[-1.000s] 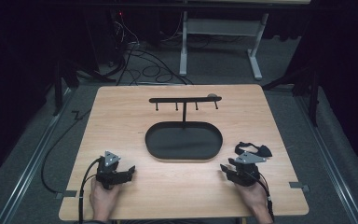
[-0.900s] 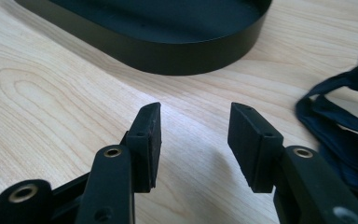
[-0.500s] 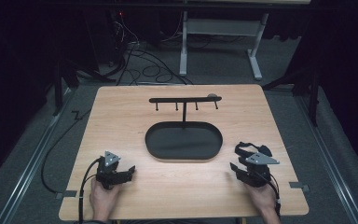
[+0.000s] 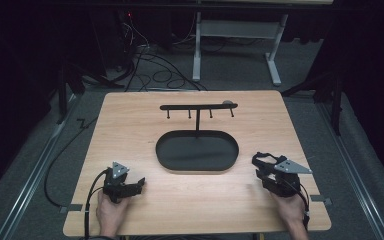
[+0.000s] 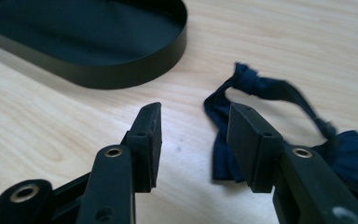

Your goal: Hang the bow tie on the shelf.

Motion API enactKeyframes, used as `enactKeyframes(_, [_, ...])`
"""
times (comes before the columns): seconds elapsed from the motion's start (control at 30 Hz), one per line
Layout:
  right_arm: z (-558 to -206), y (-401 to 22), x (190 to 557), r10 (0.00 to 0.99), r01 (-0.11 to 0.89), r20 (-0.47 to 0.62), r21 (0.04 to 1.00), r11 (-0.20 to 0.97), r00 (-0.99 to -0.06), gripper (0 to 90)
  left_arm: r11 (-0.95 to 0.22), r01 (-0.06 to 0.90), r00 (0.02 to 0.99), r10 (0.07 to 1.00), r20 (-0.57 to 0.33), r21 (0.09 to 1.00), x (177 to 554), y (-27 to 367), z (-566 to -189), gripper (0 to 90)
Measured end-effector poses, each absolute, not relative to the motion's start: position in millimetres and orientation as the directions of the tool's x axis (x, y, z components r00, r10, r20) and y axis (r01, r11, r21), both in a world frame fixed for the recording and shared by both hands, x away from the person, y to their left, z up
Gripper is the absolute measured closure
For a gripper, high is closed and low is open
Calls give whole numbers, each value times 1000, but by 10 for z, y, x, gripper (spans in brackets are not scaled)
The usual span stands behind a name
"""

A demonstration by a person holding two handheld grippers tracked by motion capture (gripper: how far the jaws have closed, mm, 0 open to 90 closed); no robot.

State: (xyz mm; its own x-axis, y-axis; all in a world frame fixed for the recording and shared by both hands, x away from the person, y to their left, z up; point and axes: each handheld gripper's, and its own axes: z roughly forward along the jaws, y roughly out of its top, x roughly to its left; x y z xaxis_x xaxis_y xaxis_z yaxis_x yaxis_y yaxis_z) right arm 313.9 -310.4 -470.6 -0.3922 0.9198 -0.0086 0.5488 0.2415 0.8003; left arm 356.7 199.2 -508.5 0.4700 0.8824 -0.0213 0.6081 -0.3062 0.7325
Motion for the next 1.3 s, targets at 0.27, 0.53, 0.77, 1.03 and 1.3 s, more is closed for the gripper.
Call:
enactKeyframes(0.27, [-4558,-3230,3220,932,529,-20,819,222,-361,567,-306,608,470,882,-22,732,3567,1992,-5085,179])
enactKeyframes(0.53, [-4432,-3350,3359,940,530,-24,821,213,-340,564,-307,608,470,882,-21,732,3567,1992,-5085,180])
enactKeyframes(0.77, [-4383,-3420,3474,944,544,-11,815,199,-329,565,-304,608,469,883,-22,733,3567,1990,-5086,180])
enactKeyframes(1.03, [-4415,-3461,3626,944,577,-3,791,204,-329,579,-304,608,469,883,-23,733,3567,1990,-5086,179])
enactKeyframes(1.3, [-4503,-3504,3752,944,628,8,748,214,-331,623,-304,608,469,883,-22,733,3567,1990,-5086,179])
